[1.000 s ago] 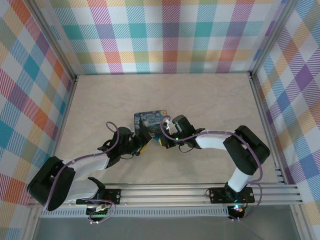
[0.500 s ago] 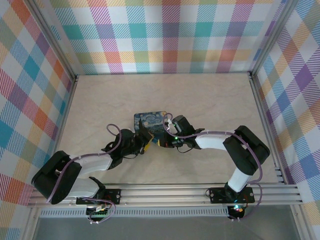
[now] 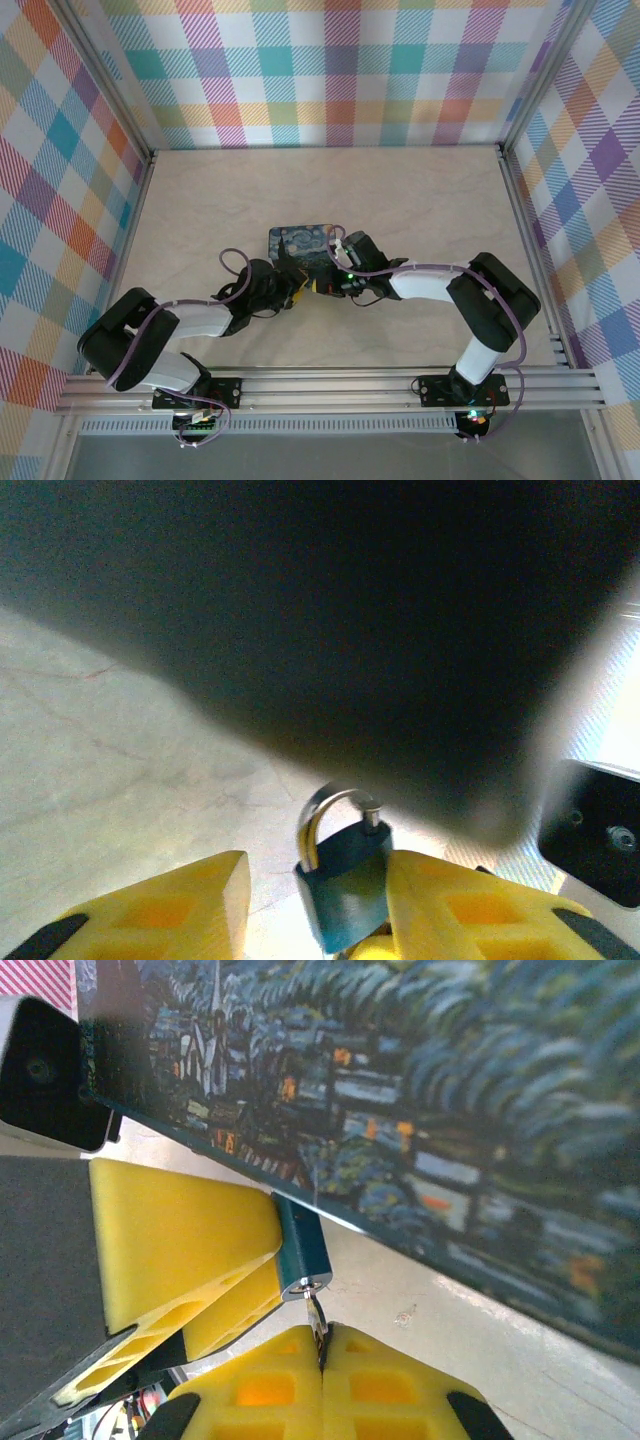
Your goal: Unlock the padlock with the key
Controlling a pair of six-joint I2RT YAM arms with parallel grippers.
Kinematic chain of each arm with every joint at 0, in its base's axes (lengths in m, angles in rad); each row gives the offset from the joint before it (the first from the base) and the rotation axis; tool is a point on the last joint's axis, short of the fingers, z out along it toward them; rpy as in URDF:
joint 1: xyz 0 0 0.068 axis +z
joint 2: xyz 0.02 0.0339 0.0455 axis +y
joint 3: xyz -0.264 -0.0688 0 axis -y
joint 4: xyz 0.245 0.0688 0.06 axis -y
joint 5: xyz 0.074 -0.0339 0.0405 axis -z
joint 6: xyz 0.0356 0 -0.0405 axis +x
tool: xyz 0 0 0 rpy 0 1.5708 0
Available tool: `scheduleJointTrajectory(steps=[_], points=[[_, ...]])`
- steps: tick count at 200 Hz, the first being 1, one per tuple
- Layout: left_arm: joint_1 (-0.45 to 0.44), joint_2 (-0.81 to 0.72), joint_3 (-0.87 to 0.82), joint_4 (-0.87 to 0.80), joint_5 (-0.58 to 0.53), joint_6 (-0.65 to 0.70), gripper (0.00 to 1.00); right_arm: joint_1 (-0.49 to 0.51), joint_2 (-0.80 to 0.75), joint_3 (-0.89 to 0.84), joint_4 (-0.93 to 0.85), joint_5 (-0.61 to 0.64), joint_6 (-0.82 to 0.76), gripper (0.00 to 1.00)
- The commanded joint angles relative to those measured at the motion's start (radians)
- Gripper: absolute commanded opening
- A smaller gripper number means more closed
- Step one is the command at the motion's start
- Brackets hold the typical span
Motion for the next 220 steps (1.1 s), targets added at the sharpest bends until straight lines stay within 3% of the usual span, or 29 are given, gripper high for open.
scheduleJointTrajectory(steps=[1, 61, 119, 158, 220], points=[[-0.019, 0.017, 0.024, 0.048, -0.021, -0.019, 0.37, 0.018, -0.033, 0.028, 0.039, -0.042, 0.032, 0.00], [-0.027, 0.031, 0.028, 0.055, -0.041, -0.041, 0.28, 0.022, -0.030, 0.021, 0.102, -0.059, 0.119, 0.03], [-0.030, 0.046, 0.034, 0.067, -0.036, -0.049, 0.27, 0.020, -0.036, 0.022, 0.153, -0.077, 0.198, 0.05], [-0.030, 0.048, 0.034, 0.064, -0.041, -0.051, 0.16, 0.018, -0.040, 0.014, 0.150, -0.070, 0.204, 0.09], [-0.030, 0.021, 0.034, 0.023, -0.049, -0.050, 0.03, -0.007, -0.136, -0.048, 0.012, 0.049, 0.059, 0.33]])
